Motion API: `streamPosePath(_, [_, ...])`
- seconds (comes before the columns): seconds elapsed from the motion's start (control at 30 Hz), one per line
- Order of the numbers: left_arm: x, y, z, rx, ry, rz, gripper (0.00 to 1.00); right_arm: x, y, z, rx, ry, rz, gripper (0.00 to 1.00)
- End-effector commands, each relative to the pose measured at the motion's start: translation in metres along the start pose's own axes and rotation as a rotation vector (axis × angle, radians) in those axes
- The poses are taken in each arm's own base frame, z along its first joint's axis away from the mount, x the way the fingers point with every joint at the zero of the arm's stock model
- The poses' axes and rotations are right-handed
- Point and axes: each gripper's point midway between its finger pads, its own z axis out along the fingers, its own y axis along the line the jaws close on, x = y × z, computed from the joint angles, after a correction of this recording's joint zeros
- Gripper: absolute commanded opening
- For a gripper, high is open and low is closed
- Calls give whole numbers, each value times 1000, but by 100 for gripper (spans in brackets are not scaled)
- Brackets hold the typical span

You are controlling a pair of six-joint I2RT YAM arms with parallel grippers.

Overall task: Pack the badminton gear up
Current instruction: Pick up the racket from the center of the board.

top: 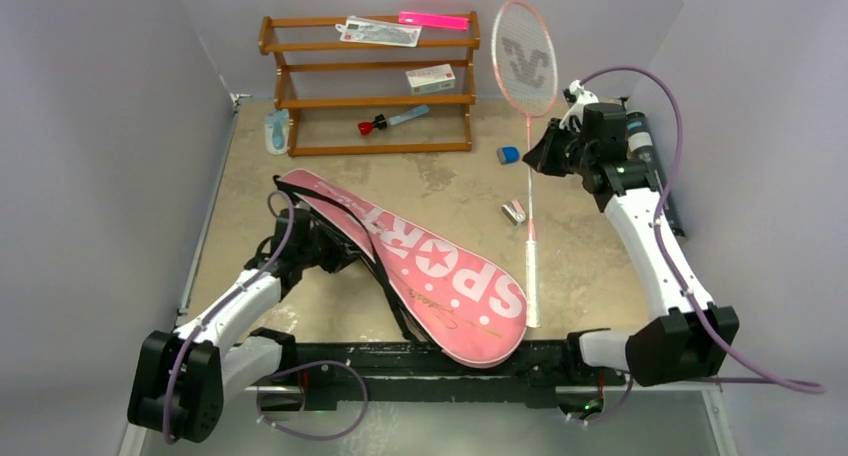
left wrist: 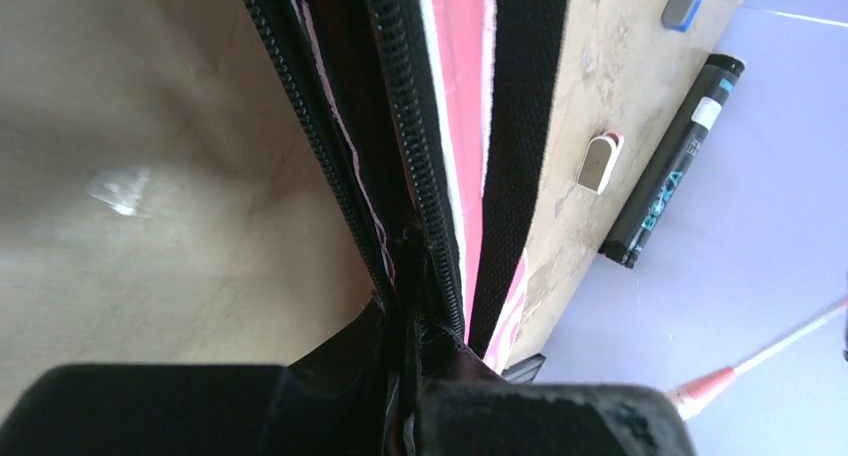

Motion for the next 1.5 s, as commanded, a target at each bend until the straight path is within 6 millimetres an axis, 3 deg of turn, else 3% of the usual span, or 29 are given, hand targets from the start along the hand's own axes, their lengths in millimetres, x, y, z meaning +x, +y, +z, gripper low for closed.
streamPosePath(0.0, [9, -33, 15, 124, -42, -67, 0, -11, 68, -41, -339, -2, -52, 0])
streamPosePath(0.2, [22, -60, 24, 102, -96, 48, 2, 5, 87, -62, -470, 10, -42, 0])
streamPosePath(0.3, [8, -48, 18, -93, -155, 113, 31, 16, 103, -74, -599, -1, -31, 0])
streamPosePath(0.37, [-3, -53, 7, -143, -196, 197, 39, 21, 108, -82, -646, -24, -34, 0])
streamPosePath(0.53, [-26, -53, -39, -212, -313, 322, 52, 36, 109, -80, -687, -44, -12, 0])
streamPosePath(0.63, [-33, -63, -64, -186, -351, 441, 53, 46, 114, -78, -740, -23, -8, 0])
streamPosePath(0.7, [-24, -79, -75, -108, -300, 548, 53, 42, 122, -81, -792, -56, -12, 0])
streamPosePath(0.83, [39, -139, -92, 360, -76, 730, 50, 37, 141, -88, -872, -91, -12, 0])
streamPosePath(0.87, [54, -152, -99, 488, -34, 742, 52, 35, 146, -90, -885, -102, -16, 0])
streamPosePath(0.93, [75, -175, -118, 738, -8, 752, 67, 34, 159, -91, -902, -113, -31, 0])
streamPosePath(1.0, [84, -192, -135, 919, -31, 738, 72, 33, 172, -93, -917, -125, -41, 0])
streamPosePath(1.27, [107, -232, -155, 1139, -37, 819, 72, 26, 207, -111, -1038, -141, -5, 0])
streamPosePath(1.47, [121, -246, -145, 1186, -56, 854, 75, 20, 225, -118, -1077, -170, -7, 0])
